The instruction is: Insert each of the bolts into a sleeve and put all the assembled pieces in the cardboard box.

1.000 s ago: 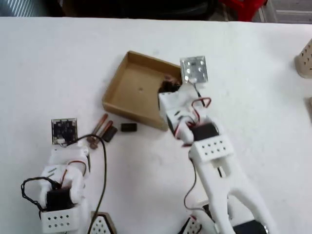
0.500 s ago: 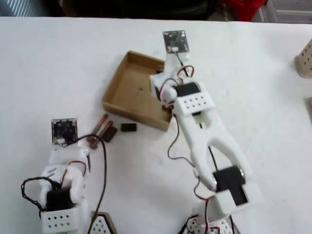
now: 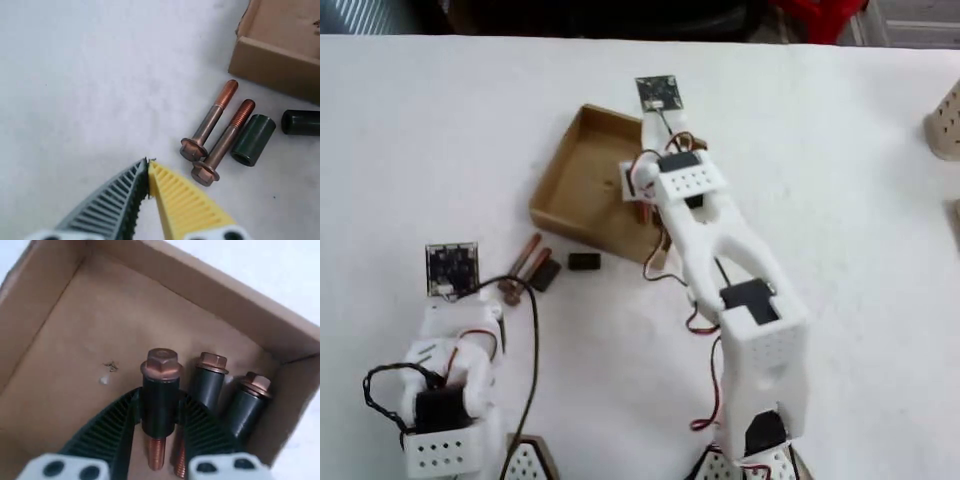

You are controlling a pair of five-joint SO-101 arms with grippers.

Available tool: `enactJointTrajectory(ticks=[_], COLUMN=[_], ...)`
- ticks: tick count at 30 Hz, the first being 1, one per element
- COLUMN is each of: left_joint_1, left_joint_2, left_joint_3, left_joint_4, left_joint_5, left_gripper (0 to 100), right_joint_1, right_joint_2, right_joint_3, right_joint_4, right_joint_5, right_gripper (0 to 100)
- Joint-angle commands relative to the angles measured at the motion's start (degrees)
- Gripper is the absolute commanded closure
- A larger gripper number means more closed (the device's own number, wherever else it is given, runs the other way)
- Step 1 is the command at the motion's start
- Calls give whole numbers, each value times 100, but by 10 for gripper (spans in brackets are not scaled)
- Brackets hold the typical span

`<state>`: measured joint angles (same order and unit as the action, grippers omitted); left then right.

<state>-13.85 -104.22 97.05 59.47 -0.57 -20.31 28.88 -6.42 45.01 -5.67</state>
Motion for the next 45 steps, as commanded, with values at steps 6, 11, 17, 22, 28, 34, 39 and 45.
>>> enactJointTrajectory(ticks=[6, 11, 17, 22, 28, 34, 39, 45], left_joint_1=[48, 48, 48, 48, 48, 48, 48, 48], left_joint_2=[-40, -40, -40, -40, -40, -40, -40, -40], left_joint_3=[-9, -9, -9, -9, -9, -9, -9, -9], left_joint_4=[18, -9, -9, -9, -9, -9, -9, -9], left_joint_5=[-53, -264, -853, -853, -853, -870, -870, -879], left_gripper=[977, 977, 977, 977, 977, 977, 977, 977], right_joint_1=[66, 31, 57, -48, -338, -593, -954, -1657], right_joint_2=[365, 400, -215, -734, -1068, -1358, -1473, -2211], right_joint_3=[-1222, -1327, -1292, -1292, -1292, -1292, -949, 273], right_joint_4=[919, 1033, 1270, 2035, 2923, 3802, 4013, 3495], right_joint_5=[44, 70, 70, 79, 703, 1943, 2022, 2470], right_gripper=[824, 823, 940, 969, 982, 982, 982, 981])
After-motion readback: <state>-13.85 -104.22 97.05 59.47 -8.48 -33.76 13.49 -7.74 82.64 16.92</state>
